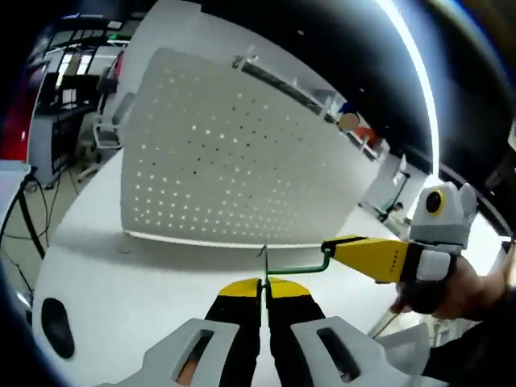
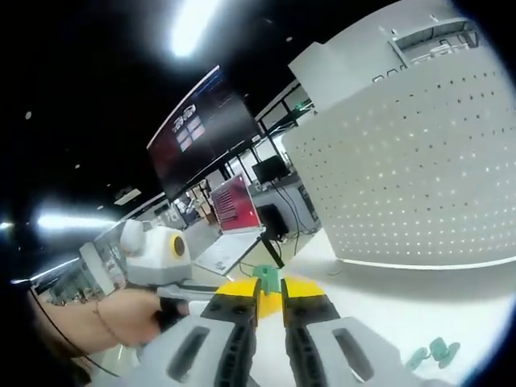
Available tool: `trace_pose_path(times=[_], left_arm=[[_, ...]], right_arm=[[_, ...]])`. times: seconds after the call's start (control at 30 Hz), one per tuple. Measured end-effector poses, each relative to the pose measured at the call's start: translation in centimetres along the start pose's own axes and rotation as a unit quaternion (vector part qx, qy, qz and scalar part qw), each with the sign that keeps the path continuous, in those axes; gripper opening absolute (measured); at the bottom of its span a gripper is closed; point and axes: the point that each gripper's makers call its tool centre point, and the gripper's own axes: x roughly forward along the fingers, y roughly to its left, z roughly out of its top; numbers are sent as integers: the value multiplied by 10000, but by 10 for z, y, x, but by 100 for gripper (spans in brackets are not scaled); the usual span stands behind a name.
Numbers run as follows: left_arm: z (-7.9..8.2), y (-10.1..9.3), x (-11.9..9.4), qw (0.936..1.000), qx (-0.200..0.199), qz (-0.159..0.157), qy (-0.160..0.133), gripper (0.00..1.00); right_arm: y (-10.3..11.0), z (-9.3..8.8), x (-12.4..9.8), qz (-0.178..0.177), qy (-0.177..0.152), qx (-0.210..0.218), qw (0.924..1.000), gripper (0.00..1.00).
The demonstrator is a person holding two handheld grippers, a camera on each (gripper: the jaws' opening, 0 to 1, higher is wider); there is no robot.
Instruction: Insert the hook assembly into the mounting plate slot until the hook locks in place.
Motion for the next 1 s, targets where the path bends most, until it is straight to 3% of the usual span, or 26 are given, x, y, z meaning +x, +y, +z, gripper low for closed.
trace_pose_path(times=[0.1,0.4,0.83,1.0], left_arm=[[1,1,0,9996,267,96,6,1],[7,-10,5,9989,452,-42,-145,1],[12,-19,4,9971,670,-146,-337,1],[18,-22,2,9938,997,-101,-474,1]], right_arm=[[1,-1,-1,26,67,52,10000,9],[4,-4,2,78,120,243,9996,15],[7,-5,8,152,140,434,9988,7],[7,-3,8,154,111,483,9987,4]])
